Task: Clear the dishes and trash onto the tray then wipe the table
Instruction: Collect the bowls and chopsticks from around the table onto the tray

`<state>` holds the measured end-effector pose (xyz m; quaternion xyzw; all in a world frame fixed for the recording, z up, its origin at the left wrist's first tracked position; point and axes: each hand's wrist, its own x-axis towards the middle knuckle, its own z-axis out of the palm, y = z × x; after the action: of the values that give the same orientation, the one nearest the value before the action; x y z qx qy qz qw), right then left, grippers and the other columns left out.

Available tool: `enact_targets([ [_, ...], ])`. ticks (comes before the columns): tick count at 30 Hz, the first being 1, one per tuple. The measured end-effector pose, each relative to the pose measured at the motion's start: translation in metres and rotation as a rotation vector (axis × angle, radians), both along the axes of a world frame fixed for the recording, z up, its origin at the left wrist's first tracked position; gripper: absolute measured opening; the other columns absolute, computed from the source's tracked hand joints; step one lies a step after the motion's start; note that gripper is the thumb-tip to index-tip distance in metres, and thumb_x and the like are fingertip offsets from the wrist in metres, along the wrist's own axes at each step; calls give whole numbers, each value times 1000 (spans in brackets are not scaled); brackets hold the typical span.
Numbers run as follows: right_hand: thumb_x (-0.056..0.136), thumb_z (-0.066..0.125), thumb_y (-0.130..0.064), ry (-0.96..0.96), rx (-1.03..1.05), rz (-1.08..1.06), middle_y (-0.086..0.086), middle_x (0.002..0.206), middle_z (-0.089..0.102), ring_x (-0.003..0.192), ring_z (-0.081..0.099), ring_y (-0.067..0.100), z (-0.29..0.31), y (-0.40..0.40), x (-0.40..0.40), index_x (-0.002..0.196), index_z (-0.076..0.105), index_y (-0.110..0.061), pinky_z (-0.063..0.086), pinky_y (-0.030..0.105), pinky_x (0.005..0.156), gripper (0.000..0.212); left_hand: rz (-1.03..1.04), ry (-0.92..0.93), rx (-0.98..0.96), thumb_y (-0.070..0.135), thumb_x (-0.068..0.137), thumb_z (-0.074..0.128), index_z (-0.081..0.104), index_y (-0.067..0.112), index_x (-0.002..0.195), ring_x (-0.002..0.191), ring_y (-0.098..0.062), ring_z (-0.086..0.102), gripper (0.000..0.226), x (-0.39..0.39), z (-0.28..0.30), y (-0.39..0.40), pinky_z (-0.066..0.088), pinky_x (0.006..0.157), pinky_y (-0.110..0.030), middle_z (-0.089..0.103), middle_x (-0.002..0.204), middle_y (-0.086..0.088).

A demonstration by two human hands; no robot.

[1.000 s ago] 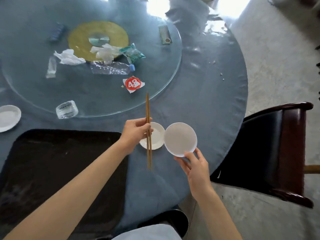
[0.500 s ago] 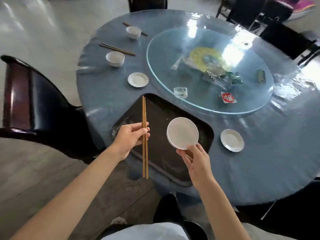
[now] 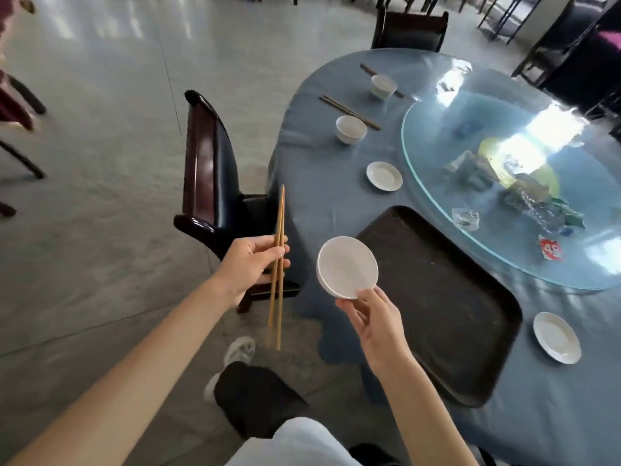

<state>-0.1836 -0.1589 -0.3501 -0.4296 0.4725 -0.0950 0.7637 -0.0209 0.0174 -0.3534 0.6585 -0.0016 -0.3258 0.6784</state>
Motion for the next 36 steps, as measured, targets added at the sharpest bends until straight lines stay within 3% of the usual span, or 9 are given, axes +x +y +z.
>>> enact_targets([
  [8, 101, 60, -7, -27, 2, -101, 14, 124, 74, 101, 78, 28, -22, 65, 111, 128, 69, -15, 64, 29, 83, 30, -153, -19, 26, 11, 96, 68, 75, 16, 117, 95, -19, 76, 22, 137, -7, 65, 63, 74, -34, 78, 107, 0],
  [15, 100, 58, -8, -45, 21, -153, 15, 122, 75, 102, 78, 29, -4, 109, 189, 126, 70, -15, 63, 25, 77, 30, -161, -4, 31, 9, 94, 70, 80, 17, 105, 88, -19, 76, 17, 248, 11, 109, 62, 71, -33, 78, 99, -6],
  [26, 99, 60, -7, -45, -29, -299, 12, 115, 78, 101, 78, 28, 0, 139, 381, 125, 71, -16, 62, 23, 76, 30, -382, -16, 15, 9, 95, 69, 76, 9, 109, 85, -17, 76, 15, 469, 19, 83, 62, 71, -31, 77, 92, -7],
  [36, 98, 61, -10, -66, -42, -587, 14, 113, 78, 103, 78, 25, 14, 158, 538, 124, 71, -13, 61, 21, 79, 28, -672, -19, 90, 17, 92, 73, 77, 15, 111, 97, -23, 76, 20, 683, 13, 55, 63, 79, -37, 78, 107, -7],
])
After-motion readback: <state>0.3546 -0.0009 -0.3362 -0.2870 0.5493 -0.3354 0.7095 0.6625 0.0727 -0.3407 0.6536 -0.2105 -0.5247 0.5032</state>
